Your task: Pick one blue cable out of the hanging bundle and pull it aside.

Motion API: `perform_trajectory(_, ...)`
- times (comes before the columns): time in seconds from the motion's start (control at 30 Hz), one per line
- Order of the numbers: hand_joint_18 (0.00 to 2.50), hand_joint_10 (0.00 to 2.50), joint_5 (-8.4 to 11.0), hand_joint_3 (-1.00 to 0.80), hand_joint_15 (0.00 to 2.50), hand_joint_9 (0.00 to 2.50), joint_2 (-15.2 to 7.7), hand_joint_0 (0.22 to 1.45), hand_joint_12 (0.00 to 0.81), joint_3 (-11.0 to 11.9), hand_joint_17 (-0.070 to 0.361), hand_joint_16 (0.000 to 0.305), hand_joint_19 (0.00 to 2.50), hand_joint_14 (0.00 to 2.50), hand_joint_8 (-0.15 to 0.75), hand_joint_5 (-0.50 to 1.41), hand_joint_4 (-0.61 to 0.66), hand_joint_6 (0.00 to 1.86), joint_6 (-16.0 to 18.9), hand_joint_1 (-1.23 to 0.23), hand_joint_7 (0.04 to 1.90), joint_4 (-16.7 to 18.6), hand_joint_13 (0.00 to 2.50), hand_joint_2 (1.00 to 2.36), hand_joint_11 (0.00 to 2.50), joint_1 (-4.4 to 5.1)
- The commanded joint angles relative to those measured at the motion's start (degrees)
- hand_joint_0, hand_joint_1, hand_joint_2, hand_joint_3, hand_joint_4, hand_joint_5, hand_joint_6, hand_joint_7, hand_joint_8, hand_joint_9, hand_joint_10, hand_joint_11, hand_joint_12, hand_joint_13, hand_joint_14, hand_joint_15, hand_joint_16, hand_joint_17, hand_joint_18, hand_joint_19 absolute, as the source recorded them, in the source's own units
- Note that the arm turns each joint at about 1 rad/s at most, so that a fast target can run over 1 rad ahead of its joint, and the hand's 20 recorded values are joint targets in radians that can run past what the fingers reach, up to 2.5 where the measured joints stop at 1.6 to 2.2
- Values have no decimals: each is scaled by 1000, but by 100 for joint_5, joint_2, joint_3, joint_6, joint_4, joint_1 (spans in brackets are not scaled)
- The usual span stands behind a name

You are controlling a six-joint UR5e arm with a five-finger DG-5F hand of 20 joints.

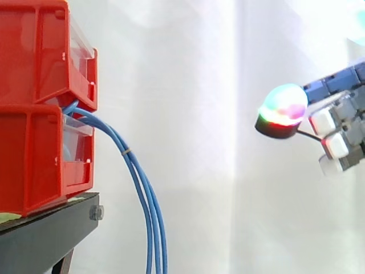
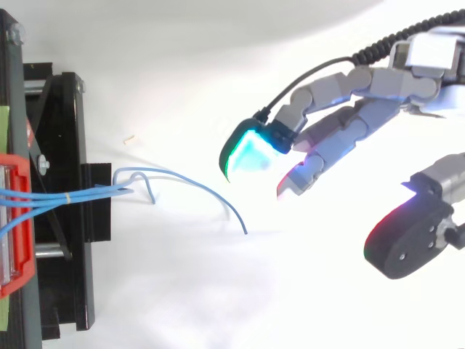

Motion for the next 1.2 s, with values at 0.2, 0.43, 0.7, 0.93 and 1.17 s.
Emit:
perform_trajectory(0.2,582,7,-197,-488,322,891,3,482,298,435,116,51,257,13,253,-186,197,501,33,-627,653,-484,833,1000,193,-107)
perform_trajectory(0.43,587,7,-224,-484,326,899,-6,485,296,453,116,52,268,13,257,-183,197,501,25,-627,656,-572,834,1001,196,-133)
perform_trajectory(0.7,598,8,-224,-483,338,902,3,488,295,444,116,51,280,14,254,-181,204,501,-116,-628,661,-563,842,1001,214,-98)
perform_trajectory(0.93,604,8,-197,-480,352,924,3,491,293,453,116,51,291,14,260,-177,209,501,-177,-629,667,-546,855,1001,225,-81)
perform_trajectory(1.17,617,8,-347,-477,360,942,3,494,292,690,116,52,315,15,259,-173,215,501,-142,-630,675,-616,874,1001,239,-72)
